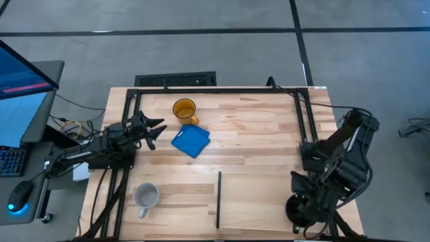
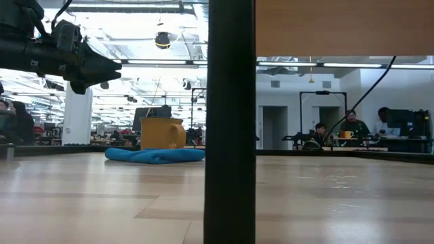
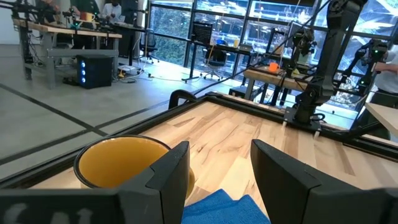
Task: Stack small to large cups/mugs on shelf
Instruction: Put the black mug on the shelf
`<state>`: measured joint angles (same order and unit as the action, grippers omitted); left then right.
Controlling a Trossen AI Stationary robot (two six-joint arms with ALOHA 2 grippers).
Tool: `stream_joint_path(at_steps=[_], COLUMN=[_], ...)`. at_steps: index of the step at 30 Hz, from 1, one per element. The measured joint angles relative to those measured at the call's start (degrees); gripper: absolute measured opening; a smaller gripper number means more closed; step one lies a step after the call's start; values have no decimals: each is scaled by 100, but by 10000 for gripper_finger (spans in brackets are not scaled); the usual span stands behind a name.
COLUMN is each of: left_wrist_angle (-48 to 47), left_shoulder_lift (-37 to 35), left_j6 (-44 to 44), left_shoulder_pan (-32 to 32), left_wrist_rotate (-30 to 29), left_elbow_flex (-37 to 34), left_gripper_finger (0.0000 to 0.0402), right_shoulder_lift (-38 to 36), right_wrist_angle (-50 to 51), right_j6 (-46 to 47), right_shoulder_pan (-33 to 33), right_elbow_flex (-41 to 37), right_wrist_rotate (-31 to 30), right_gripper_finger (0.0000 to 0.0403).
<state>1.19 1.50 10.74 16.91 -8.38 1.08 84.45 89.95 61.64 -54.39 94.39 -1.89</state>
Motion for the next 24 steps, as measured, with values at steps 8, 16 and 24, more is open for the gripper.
stream_joint_path(at_steps=[8,16,24], left_wrist_angle=[0,0,0], left_shoulder_lift=[0,0,0], left_j6=[273,286,284], left_shoulder_pan=[0,0,0], left_wrist_rotate=[2,2,2], left_elbow_flex=[0,0,0], left_gripper_finger=[162,162,162], right_shoulder_lift=[-200,-431,-447], right_wrist_angle=[-39,-35,-22], right_j6=[-19,-171,-630], right_shoulder_pan=[2,2,2], right_elbow_flex=[-187,-717,-734], right_wrist_rotate=[-156,31,33], right_gripper_finger=[9,9,9])
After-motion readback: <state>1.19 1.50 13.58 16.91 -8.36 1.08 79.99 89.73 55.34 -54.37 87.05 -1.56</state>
